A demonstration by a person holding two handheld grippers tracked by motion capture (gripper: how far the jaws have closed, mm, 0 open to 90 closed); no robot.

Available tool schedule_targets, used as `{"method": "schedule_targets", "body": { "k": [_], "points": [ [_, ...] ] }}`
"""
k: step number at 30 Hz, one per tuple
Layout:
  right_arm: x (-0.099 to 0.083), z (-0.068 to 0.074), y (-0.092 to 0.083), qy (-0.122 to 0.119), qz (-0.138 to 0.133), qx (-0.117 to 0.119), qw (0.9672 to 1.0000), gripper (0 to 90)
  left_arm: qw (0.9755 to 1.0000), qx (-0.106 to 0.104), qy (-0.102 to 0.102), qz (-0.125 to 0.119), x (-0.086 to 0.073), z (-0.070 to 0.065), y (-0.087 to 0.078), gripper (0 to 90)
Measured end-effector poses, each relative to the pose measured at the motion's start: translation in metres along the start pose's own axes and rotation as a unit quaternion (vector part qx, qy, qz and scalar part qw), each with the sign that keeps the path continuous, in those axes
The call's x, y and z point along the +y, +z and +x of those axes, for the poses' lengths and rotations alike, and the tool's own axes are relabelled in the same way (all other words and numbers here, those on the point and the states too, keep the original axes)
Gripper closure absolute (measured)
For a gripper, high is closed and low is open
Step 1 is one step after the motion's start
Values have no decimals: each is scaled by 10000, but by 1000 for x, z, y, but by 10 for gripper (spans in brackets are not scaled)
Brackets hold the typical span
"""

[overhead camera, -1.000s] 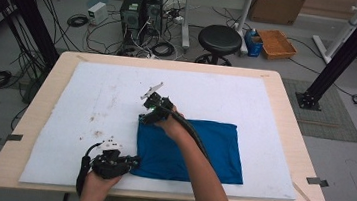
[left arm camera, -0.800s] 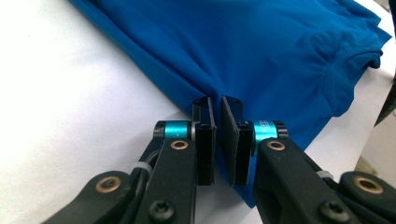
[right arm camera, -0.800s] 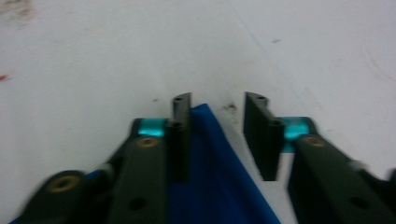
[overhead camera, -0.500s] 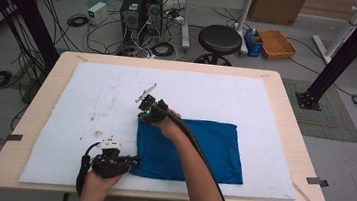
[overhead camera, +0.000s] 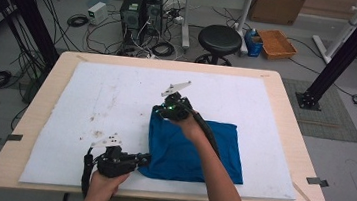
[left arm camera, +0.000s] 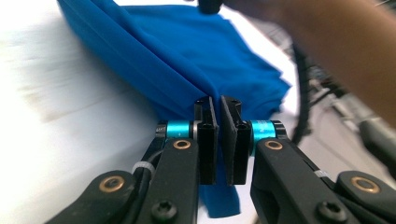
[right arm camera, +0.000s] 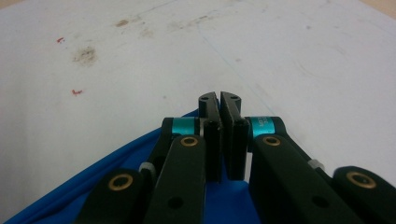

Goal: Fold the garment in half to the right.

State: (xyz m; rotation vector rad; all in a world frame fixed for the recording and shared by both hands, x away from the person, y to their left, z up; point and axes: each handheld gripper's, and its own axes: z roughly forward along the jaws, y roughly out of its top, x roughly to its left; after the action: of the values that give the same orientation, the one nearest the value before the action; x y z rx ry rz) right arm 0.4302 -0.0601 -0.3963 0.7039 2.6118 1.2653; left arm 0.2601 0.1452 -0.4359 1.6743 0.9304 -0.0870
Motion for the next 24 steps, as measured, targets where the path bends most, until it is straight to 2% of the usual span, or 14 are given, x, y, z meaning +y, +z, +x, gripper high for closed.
{"method": "schedule_targets", "body": {
  "k": [5,9,14,16,21,24],
  "points": [
    [-15,-14,-25,266,-323,-82,9991,882,9998,-161,102,91,11,-5,17,853],
    [-25,-25,-45,406,-500,-243,9976,882,9994,-304,104,140,25,-9,35,853],
    [-45,-40,-68,669,-682,-432,9945,882,9981,-407,219,416,41,-21,64,853],
    [-53,-45,-75,812,-729,-490,9928,882,9974,-441,247,510,45,-25,76,853],
    [-72,-55,-88,930,-710,-696,9907,881,9958,-570,173,694,46,-33,106,853],
    [-83,-60,-96,1074,-743,-792,9883,882,9945,-582,162,853,47,-39,123,852]
  ]
}}
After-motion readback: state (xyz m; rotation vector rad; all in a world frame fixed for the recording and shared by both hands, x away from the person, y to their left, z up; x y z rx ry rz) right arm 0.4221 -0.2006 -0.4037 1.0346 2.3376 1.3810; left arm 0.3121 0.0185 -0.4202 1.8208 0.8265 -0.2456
